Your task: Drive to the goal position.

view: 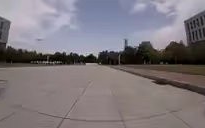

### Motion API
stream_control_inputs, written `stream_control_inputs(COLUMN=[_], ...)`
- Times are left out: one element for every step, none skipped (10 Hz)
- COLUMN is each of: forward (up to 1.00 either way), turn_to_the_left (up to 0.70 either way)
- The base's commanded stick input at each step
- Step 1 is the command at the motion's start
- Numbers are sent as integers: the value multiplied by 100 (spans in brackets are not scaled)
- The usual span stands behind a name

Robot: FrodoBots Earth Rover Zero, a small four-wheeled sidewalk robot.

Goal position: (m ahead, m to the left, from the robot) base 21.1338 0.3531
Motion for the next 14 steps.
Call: stream_control_inputs(forward=[100,100,100,100,100,100,100,100,100,100,100,100,100,100], turn_to_the_left=[0,0,0,0,0,0,0,0,0,0,0,0,0,0])
